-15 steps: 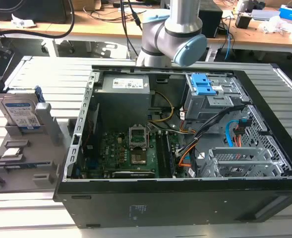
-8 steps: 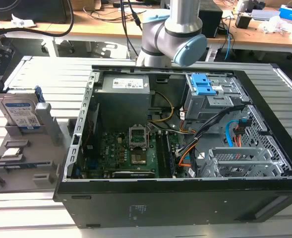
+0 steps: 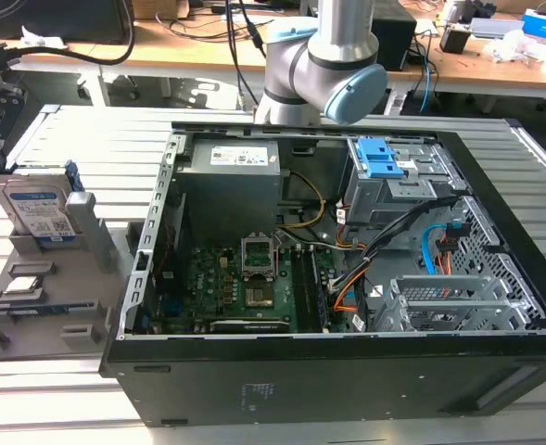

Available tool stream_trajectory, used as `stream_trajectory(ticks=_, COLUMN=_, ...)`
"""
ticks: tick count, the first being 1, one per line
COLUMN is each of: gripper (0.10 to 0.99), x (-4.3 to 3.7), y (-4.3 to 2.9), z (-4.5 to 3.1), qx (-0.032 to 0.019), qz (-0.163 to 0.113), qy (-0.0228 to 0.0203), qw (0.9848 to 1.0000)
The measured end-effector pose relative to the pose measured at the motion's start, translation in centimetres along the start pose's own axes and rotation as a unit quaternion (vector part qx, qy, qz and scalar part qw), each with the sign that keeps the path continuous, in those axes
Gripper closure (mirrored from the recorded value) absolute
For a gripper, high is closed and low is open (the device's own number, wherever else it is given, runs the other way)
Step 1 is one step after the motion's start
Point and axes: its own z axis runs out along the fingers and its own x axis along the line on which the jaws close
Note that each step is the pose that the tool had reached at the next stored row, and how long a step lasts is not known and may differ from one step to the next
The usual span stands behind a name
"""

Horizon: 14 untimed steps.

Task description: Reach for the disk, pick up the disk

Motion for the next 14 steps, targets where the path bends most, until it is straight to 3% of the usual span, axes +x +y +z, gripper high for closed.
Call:
stream_trajectory(ticks=4, gripper=0.98, x=0.0, y=0.0, z=0.0, qx=0.0002, qz=-0.023, qy=0.0009, qw=0.9997)
stream_trajectory(ticks=7, gripper=0.98, x=0.0, y=0.0, z=0.0, qx=0.0002, qz=-0.053, qy=0.0021, qw=0.9986)
stream_trajectory(ticks=10, gripper=0.98, x=0.0, y=0.0, z=0.0, qx=0.0002, qz=-0.09, qy=0.0035, qw=0.996)
stream_trajectory(ticks=14, gripper=0.98, x=0.0, y=0.0, z=0.0, qx=0.0003, qz=-0.115, qy=0.0044, qw=0.9933)
